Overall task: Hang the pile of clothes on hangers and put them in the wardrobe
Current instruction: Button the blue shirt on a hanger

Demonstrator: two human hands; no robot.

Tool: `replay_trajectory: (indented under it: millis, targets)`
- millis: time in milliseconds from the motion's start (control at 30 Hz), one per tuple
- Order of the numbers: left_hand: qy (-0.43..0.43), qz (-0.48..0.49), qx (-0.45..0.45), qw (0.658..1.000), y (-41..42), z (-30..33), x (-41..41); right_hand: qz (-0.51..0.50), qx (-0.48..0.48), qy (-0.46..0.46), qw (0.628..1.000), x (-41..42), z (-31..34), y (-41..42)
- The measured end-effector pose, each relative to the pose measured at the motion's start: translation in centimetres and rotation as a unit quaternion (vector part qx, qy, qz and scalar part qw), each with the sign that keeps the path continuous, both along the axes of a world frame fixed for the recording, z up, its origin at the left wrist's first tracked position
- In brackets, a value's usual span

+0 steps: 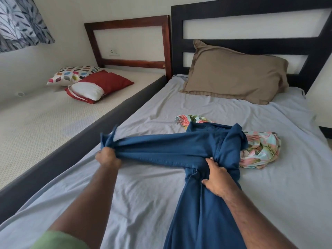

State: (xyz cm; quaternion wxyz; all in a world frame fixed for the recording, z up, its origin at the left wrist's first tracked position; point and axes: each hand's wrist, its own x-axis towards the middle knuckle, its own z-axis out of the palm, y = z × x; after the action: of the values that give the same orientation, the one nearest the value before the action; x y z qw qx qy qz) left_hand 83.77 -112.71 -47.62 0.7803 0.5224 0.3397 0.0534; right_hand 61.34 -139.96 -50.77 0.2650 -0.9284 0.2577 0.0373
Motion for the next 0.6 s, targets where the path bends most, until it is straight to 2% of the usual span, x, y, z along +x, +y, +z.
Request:
replay_trajectory:
  millis: [100, 167, 267, 367, 400, 500, 600]
  targets:
    - [-0.037, 0.053, -0.177, 0.982, 2.2, 0.1, 0.0, 0.001, 0.000, -0.006, 1.000, 0.0, -0.2, 0.1]
    - [-0.058, 0.053, -0.223, 0.972, 2.7, 0.1, -0.2, 0.002, 0.002, -0.007, 1.000, -0.1, -0.3, 0.1]
    - [-0.056, -0.043, -0.189, 0.979, 3.4, 0.1, 0.2, 0.002, 0.006, -0.008, 1.000, 0.0, -0.3, 0.1]
    - [-0.021, -0.108, -0.059, 0.992, 4.5, 0.4, 1.2, 0.002, 0.010, -0.006, 1.000, 0.1, -0.4, 0.2]
    - [-0.030, -0.120, -0.046, 0.991, 4.6, 0.9, 1.4, 0.001, 0.012, -0.004, 1.000, 0.2, -0.5, 0.3]
    - [-0.067, -0.120, -0.044, 0.990, 4.1, 3.0, 1.5, -0.002, 0.023, -0.016, 1.000, 0.1, -0.3, 0.6]
    - [-0.124, -0.121, -0.090, 0.981, 1.8, 6.8, -0.7, -0.013, 0.025, -0.043, 0.999, -0.8, 0.4, 1.3]
